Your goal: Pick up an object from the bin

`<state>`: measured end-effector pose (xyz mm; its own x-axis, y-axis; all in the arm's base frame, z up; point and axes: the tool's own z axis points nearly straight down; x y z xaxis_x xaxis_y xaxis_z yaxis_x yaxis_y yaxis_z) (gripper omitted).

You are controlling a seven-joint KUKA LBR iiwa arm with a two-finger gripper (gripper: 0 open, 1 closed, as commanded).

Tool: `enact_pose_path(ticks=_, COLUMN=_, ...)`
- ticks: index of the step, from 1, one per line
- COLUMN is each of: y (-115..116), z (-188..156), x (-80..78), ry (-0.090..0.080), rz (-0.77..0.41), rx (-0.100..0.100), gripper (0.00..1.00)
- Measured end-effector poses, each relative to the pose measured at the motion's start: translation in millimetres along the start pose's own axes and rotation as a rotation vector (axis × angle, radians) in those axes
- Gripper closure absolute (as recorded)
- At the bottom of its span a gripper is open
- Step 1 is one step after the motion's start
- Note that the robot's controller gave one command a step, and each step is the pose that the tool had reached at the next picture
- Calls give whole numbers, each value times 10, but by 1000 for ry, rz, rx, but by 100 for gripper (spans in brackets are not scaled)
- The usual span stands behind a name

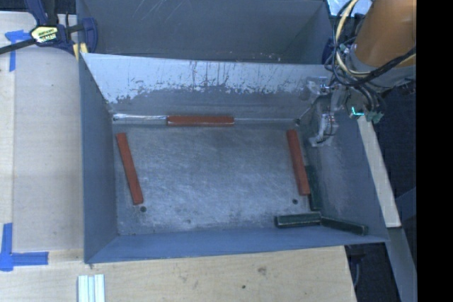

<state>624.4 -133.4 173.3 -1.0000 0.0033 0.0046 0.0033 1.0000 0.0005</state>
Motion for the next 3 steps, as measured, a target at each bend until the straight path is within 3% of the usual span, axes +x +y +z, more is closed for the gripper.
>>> enact_pose_path(ticks=1, y=14, z=881, x=256, ry=-1, rz=-448, rx=-1, gripper=0)
enact_pose_path(ticks=2, y=557, z=1024, x=365, ry=-5, rz=-1064, rx=4, gripper=0)
enact_pose_path(ticks=3, y=-74, z=515, x=521, ry=-10, rz=-1595, rx=4, gripper=0)
